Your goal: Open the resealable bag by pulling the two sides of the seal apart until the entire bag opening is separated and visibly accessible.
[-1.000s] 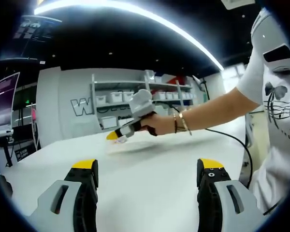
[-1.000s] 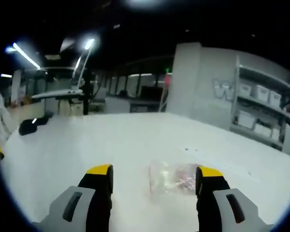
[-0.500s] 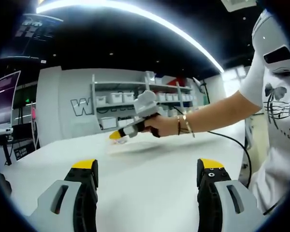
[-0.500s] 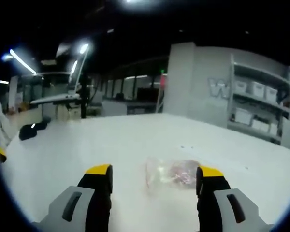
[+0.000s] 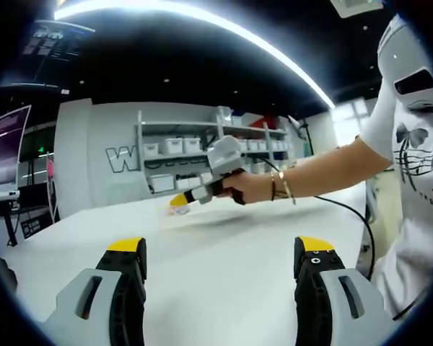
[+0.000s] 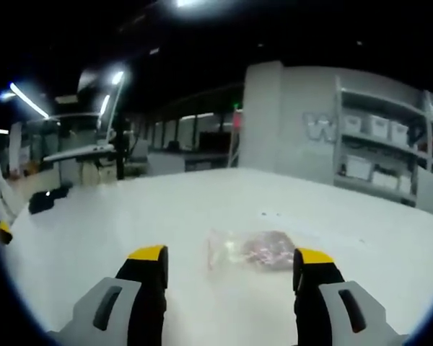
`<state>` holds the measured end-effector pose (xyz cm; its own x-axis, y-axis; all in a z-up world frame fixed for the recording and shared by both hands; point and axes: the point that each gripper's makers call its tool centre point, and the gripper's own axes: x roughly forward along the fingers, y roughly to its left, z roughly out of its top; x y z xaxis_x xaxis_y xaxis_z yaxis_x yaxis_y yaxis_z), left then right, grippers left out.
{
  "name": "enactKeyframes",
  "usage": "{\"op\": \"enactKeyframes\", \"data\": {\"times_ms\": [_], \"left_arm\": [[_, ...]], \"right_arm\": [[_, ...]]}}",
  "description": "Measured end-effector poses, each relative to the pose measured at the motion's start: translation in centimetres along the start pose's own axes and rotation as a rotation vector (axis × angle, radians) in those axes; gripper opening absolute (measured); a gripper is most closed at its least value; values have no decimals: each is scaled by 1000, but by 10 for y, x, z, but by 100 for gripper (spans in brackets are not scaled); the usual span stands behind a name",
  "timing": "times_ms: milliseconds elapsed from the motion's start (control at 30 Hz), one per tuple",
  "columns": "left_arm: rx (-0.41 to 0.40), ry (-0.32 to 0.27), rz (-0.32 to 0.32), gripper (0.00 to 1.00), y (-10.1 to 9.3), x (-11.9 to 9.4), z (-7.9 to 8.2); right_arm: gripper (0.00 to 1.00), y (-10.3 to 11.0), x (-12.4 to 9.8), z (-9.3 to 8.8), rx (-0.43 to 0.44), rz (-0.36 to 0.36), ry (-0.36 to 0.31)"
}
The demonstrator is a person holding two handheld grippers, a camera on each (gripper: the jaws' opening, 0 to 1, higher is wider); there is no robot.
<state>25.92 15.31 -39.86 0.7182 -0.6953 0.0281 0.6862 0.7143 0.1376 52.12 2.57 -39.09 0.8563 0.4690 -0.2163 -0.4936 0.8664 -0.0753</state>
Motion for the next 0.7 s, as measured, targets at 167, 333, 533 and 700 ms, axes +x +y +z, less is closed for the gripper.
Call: {"op": "enactKeyframes", "data": {"times_ms": [167, 333, 533, 700], "left_arm": [[2, 1, 0, 83, -1, 0, 0], [3, 2, 0, 83, -1, 0, 0], [3, 3, -1, 83, -1, 0, -1], [4, 3, 0, 83, -1, 0, -1]], "right_arm": [[70, 2, -2, -1, 10, 6, -6], [69, 6, -7, -3, 17, 14, -10], [67, 8, -18, -2, 45, 14, -23], [67, 9, -25, -1, 44, 15, -33]]}}
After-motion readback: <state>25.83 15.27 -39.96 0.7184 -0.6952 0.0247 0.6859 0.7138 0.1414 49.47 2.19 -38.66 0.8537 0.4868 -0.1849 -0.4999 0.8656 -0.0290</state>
